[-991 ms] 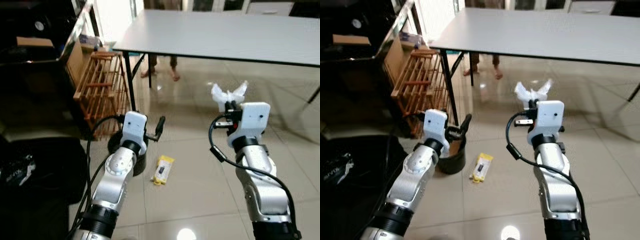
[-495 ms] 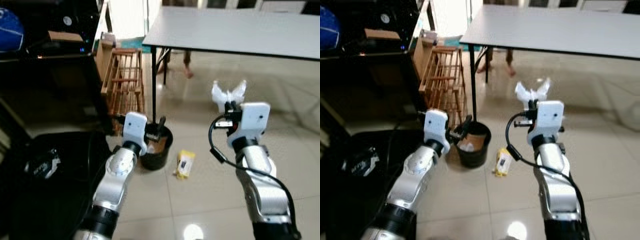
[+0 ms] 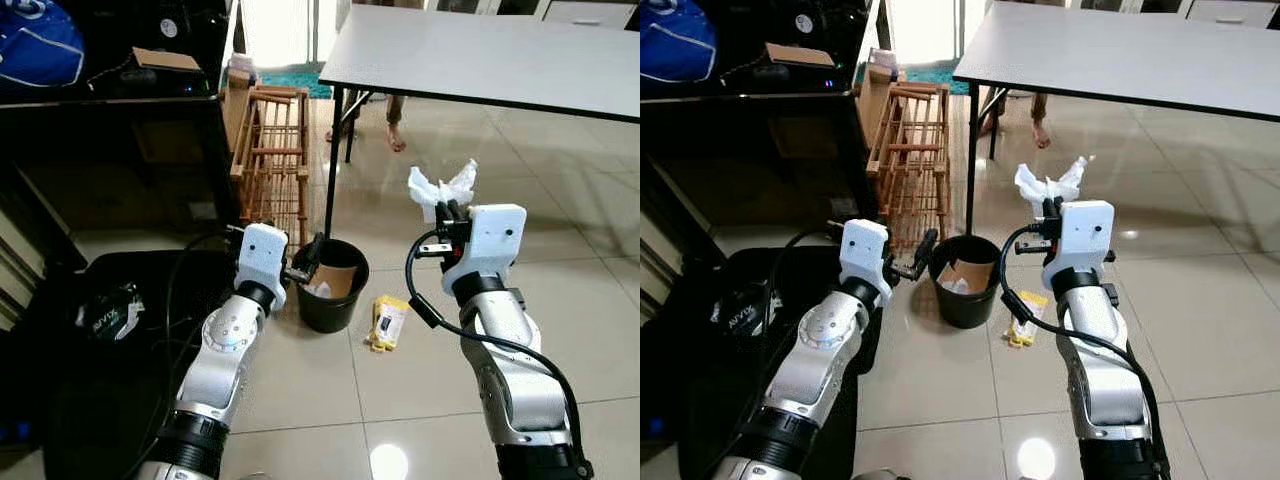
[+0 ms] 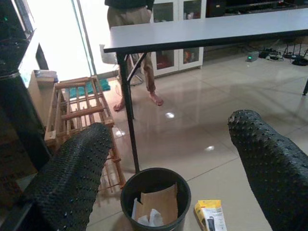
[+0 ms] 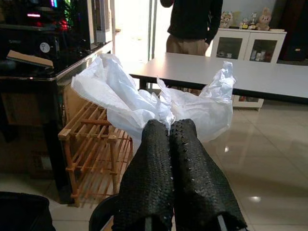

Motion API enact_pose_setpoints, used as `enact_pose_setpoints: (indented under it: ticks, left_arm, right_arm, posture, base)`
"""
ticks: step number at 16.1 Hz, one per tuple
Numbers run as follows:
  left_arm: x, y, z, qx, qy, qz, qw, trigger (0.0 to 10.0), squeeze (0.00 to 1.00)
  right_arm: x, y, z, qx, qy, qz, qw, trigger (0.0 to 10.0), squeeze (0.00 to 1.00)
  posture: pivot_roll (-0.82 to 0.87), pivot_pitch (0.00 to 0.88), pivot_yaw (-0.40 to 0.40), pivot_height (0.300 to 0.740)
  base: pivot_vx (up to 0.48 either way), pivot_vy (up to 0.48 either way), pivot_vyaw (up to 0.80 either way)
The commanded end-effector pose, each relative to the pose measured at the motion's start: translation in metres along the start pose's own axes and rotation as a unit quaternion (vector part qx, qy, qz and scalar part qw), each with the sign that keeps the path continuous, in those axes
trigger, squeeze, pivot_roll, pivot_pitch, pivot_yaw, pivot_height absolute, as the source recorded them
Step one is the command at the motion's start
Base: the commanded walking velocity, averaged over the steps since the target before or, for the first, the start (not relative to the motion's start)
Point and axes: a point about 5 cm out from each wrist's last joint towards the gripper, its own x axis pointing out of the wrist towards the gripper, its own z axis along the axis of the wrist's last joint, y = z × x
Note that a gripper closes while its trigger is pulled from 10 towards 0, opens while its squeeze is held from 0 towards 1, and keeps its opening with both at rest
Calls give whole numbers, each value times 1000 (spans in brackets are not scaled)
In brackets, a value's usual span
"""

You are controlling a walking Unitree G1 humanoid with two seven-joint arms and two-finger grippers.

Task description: Picking trash to rubbish bin

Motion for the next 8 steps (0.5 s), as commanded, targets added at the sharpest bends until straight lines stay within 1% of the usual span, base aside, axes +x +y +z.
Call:
enact_pose_setpoints:
  ticks: [1,8]
  left_arm:
    - [0,-2,2,2,-3,-7,1000,10000,0]
    - [0,-1,0,5,1,-7,1000,10000,0]
  right_arm:
    - [0,-3,2,-1,-3,-4,1000,0,0]
    - [-1,-1,1,-1,-2,-3,1000,0,0]
  posture:
    - [-33,69,5,740]
    - [-35,72,8,740]
  base:
    - [371,0,0]
    - [413,0,0]
